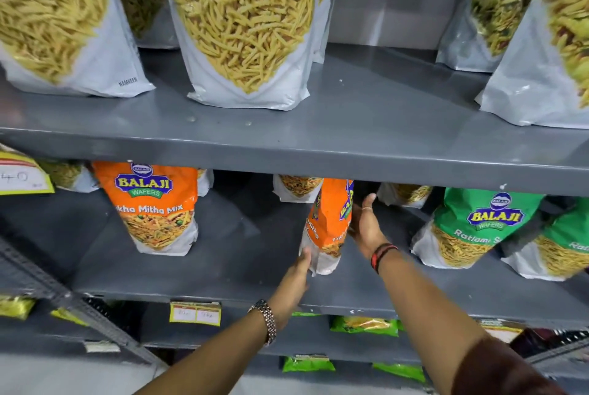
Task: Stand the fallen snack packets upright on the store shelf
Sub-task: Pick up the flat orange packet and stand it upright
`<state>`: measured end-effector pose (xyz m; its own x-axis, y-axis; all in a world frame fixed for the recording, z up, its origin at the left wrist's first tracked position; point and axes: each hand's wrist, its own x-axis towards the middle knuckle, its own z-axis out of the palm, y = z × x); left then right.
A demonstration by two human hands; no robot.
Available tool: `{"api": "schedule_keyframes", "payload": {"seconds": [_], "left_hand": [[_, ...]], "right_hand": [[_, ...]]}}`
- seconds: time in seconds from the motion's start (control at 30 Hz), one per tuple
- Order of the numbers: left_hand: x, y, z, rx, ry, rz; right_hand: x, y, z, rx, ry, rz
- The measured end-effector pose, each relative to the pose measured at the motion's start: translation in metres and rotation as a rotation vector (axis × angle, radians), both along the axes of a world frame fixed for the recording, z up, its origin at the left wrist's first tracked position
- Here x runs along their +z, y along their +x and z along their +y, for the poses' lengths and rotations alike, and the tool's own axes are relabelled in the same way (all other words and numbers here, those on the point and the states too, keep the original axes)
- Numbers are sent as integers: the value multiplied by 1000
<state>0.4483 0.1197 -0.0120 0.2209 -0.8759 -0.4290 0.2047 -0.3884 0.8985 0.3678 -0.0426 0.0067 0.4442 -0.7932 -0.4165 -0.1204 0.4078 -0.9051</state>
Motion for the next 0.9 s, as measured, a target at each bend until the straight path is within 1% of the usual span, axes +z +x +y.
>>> {"api": "schedule_keyframes", "payload": {"seconds": [0.13, 0.33, 0.43, 0.5, 0.63, 0.7, 0.77, 0.9], "left_hand": [[1, 4, -9, 102, -12, 91], [9, 5, -39, 220, -14, 97], [11, 10, -53, 237, -13, 96], [8, 15, -56, 254, -2, 103], [1, 19, -32, 333, -18, 135], [-6, 28, -11, 391, -8, 126], [-15, 46, 10, 508, 5, 110], [-19, 97, 57, 721, -28, 0]], "right_hand": [[-4, -18, 18, -111, -20, -84], [-10, -61, 47, -134, -19, -165], [-7, -72, 47, -94, -41, -121], [-6, -79, 46, -63, -63, -36], [-16, -93, 47, -38, -63, 162], [-18, -90, 55, 8, -50, 200], [-19, -79, 65, 60, -78, 199], [-20, -35, 90, 134, -115, 91]]}}
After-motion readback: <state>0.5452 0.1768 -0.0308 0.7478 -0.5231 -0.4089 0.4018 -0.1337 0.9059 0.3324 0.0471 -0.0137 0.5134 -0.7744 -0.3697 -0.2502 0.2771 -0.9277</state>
